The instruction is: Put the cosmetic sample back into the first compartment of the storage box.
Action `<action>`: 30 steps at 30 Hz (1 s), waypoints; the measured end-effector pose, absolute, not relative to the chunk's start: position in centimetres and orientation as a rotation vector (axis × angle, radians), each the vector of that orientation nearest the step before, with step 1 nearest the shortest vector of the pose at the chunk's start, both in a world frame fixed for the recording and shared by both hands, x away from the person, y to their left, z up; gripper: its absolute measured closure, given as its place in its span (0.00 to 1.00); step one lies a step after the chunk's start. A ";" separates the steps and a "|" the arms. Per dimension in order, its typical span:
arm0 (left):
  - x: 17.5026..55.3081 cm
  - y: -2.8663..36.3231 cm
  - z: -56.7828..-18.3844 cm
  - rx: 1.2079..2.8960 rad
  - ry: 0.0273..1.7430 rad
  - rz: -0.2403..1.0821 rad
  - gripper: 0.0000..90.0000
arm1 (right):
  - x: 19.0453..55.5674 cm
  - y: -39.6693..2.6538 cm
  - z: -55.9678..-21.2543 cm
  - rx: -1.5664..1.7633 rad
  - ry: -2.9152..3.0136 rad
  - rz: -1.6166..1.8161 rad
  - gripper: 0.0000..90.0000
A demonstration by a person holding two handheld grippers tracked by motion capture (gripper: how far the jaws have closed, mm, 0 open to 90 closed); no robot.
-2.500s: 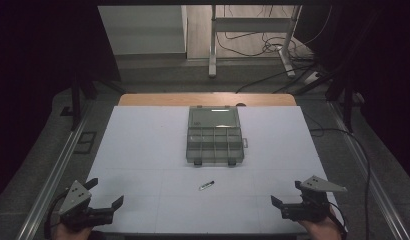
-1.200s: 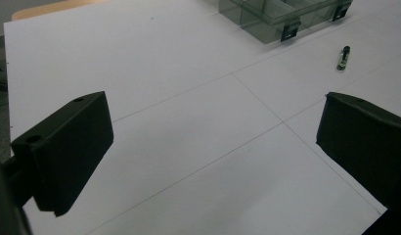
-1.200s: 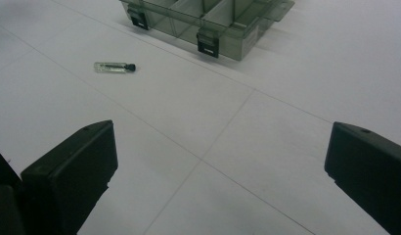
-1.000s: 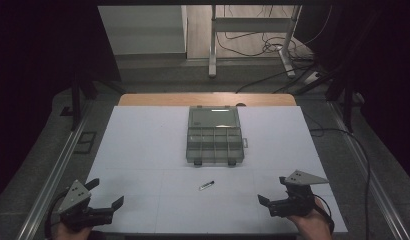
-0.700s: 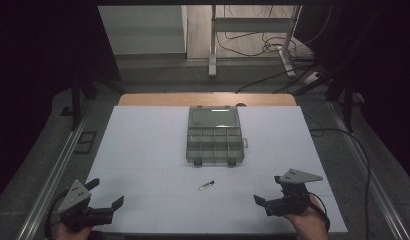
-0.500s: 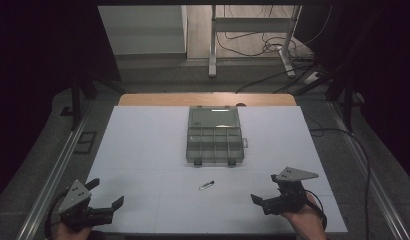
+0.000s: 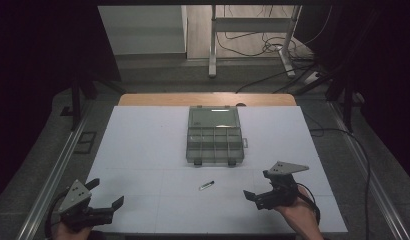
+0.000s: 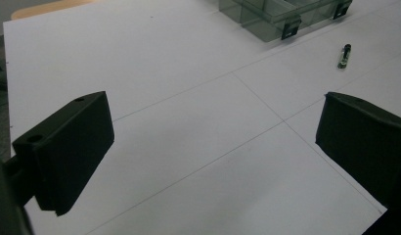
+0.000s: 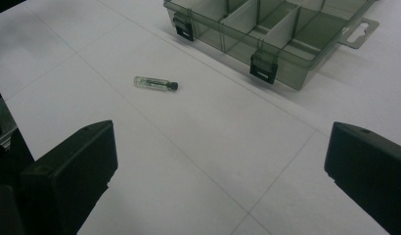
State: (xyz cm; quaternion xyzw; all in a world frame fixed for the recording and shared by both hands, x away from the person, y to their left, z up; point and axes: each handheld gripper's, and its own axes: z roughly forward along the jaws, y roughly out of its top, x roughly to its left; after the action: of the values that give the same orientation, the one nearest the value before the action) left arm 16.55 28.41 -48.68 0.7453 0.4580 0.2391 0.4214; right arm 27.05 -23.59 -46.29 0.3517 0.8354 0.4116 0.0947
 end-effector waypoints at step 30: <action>16.6 28.4 -48.7 1.871 1.144 0.594 0.02 | 29.7 -20.0 -47.3 0.974 2.572 1.198 0.00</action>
State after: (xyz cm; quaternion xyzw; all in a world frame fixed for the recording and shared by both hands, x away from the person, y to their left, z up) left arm 16.60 28.41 -48.70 0.7470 0.4565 0.2370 0.4213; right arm 29.70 -20.04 -47.28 0.3237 0.8552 0.3985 0.0708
